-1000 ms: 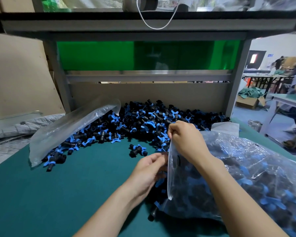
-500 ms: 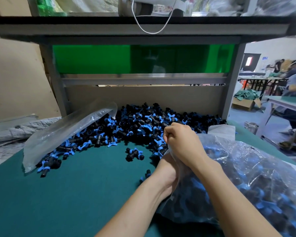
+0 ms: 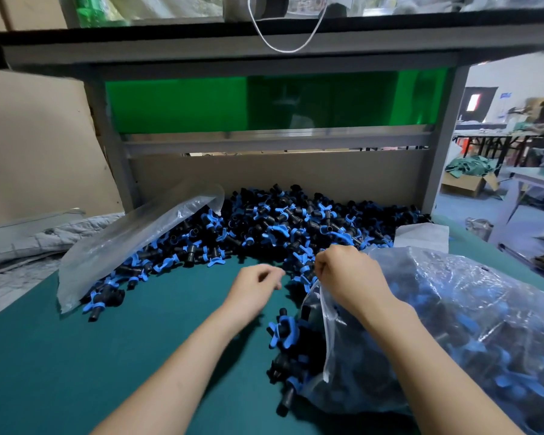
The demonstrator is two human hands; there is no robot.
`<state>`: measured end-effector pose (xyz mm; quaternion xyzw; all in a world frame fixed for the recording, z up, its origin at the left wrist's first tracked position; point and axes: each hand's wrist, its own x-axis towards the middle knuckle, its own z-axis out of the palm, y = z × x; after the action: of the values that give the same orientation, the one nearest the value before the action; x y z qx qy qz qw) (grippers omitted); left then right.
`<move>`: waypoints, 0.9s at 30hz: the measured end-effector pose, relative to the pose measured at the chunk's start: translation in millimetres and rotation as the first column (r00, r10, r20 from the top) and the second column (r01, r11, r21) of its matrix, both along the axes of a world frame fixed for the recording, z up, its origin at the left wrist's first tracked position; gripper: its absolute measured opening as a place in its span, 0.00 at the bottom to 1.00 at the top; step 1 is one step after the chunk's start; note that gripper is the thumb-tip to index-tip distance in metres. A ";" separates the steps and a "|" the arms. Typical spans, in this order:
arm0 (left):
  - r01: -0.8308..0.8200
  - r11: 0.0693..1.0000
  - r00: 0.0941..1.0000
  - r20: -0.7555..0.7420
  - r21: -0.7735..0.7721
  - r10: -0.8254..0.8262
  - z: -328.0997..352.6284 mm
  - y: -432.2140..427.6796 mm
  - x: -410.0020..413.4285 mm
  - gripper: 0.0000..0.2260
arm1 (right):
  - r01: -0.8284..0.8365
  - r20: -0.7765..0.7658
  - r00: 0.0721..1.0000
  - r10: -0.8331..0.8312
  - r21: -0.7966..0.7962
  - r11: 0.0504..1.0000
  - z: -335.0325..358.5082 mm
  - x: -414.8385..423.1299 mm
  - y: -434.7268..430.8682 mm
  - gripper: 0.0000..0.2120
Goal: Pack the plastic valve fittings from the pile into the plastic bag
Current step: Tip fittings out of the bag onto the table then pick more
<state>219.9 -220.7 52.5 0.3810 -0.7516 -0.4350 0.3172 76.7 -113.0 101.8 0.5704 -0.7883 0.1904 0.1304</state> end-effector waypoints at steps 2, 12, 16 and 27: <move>-0.131 0.990 0.979 0.150 -0.058 0.139 -17.3 -18.4 11.6 0.08 | 0.020 -0.030 0.999 -0.020 0.029 0.999 -4.9 -2.2 1.3 0.10; -0.061 0.980 0.860 0.487 -0.192 0.149 -45.5 -88.3 9.8 0.29 | 0.008 0.006 1.000 -0.009 0.033 0.999 -6.1 -14.6 0.8 0.11; 0.083 0.972 0.750 0.656 -0.218 0.083 -45.9 -108.1 1.4 0.35 | 0.013 -0.023 1.000 -0.013 0.009 1.000 -9.6 -16.4 -0.5 0.10; -0.124 0.948 0.922 0.320 -0.292 0.219 -67.5 -86.2 30.9 0.09 | 0.000 -0.015 1.000 -0.001 -0.016 1.000 -9.6 -14.3 0.6 0.11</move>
<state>250.8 -306.9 -15.0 0.4707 -0.8108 -0.2260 0.2646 62.4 -112.3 92.2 0.5705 -0.7858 0.1926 0.1410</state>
